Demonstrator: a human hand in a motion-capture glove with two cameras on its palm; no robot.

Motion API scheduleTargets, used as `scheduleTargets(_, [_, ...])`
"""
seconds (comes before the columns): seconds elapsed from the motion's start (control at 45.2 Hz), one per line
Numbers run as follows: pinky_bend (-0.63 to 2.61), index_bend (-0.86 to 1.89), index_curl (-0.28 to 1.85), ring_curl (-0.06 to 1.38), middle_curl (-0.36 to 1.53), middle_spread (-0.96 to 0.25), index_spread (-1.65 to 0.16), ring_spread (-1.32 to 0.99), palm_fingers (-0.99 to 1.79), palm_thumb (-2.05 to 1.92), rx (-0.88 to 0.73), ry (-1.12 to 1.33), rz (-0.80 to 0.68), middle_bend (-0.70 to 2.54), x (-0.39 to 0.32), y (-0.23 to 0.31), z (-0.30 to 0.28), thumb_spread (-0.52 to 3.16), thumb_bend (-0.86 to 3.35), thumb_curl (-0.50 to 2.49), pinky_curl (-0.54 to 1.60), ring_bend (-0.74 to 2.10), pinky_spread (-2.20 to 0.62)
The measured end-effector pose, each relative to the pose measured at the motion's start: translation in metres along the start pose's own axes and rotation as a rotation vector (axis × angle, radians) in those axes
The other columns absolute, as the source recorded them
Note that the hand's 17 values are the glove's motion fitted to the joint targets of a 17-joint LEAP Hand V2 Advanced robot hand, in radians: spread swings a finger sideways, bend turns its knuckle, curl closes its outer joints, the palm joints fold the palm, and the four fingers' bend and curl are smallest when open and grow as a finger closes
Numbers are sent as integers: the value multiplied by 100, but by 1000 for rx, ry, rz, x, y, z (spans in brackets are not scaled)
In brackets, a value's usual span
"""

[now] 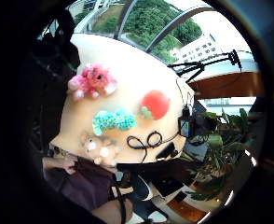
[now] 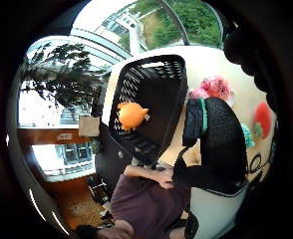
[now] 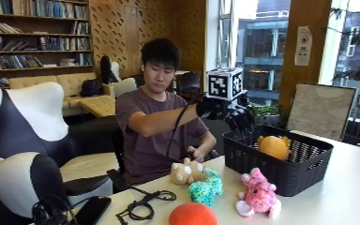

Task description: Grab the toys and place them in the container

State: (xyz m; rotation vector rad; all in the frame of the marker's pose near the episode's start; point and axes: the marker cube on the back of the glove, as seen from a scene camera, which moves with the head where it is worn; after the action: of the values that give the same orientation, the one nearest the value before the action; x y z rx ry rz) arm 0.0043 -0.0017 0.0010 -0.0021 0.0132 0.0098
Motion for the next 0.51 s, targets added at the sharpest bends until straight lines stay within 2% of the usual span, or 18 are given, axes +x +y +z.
scheduleTargets(0.133, [59,15,7,18,5,-11,-14,-16,63,15,-17,18,43,14,16,-4,0,87,17,4,19,66,-13])
scheduleTargets(0.221, [64,16,10,22,6,-13,-16,-20,57,15,-24,24,72,15,26,-4,-4,112,20,7,23,73,-15])
scheduleTargets(0.243, [62,14,9,22,9,-16,-17,-20,61,15,-25,27,77,26,28,-4,-6,117,20,7,23,71,-16])
scheduleTargets(0.398, [66,15,11,24,13,-19,-19,-23,50,13,-28,77,106,28,42,1,-19,142,22,12,26,72,-17])
scheduleTargets(0.42, [71,17,12,24,10,-17,-20,-23,37,12,-27,88,112,15,45,2,-22,145,22,13,28,72,-16])
scheduleTargets(0.486, [80,16,15,25,9,-14,-21,-22,19,8,-21,116,135,7,54,6,-32,149,21,14,31,72,-15])
scheduleTargets(0.508, [77,12,15,25,14,-17,-21,-22,24,8,-20,122,145,24,58,7,-35,151,20,14,31,69,-14])
